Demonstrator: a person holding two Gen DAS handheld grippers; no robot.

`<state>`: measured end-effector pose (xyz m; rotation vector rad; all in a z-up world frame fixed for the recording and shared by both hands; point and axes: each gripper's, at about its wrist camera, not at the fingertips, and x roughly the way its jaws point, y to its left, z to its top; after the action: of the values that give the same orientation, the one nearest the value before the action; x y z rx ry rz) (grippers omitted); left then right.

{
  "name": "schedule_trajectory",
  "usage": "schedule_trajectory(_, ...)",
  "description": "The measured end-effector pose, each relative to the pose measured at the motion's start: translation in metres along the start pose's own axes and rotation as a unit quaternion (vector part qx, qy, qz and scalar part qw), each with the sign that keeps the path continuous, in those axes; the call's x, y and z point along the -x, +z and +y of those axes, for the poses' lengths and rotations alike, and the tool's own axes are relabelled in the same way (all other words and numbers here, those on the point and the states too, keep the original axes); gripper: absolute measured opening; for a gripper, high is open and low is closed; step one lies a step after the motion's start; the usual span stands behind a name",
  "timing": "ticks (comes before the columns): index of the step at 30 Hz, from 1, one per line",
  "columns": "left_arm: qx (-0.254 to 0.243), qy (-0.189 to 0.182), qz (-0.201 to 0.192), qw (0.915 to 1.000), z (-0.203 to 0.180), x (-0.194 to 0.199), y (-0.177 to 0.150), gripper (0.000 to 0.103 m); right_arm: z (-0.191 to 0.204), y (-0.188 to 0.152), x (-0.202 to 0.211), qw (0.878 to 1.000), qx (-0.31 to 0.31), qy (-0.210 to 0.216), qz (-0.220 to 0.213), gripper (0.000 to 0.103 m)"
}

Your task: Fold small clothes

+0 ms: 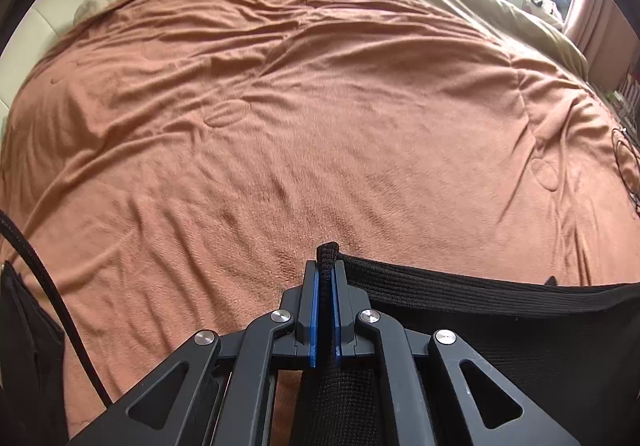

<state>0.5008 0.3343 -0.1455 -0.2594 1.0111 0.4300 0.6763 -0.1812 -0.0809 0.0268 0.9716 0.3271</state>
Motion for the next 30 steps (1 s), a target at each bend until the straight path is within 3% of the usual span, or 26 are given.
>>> schedule_trajectory(8,-0.007,0.013,0.007,0.9999,-0.005,-0.021,0.005,0.006,-0.001,0.004,-0.028,1.0,-0.005,-0.01,0.005,0.005)
schedule_trajectory(11,-0.016,0.005,0.047,0.9988,-0.009,-0.036,0.004,0.007,0.004,0.004,-0.037,1.0,0.003,-0.019,0.02,0.007)
schedule_trajectory(13,-0.016,0.005,0.044,0.9989,-0.009,-0.03,0.001,0.011,0.003,0.003,-0.038,0.999,-0.008,-0.015,0.032,0.011)
schedule_trajectory(17,-0.018,-0.001,0.027,0.9995,-0.011,-0.008,-0.005,0.014,0.008,0.002,-0.018,1.0,0.002,-0.016,0.016,0.017)
schedule_trajectory(22,-0.026,-0.019,0.023,0.9992,-0.023,0.015,-0.014,0.014,0.018,-0.004,0.007,1.0,0.015,-0.01,0.003,0.017)
schedule_trajectory(30,-0.061,-0.065,0.04,0.9952,-0.066,0.02,-0.035,0.015,0.07,-0.029,0.02,0.996,0.072,0.05,0.026,0.017)
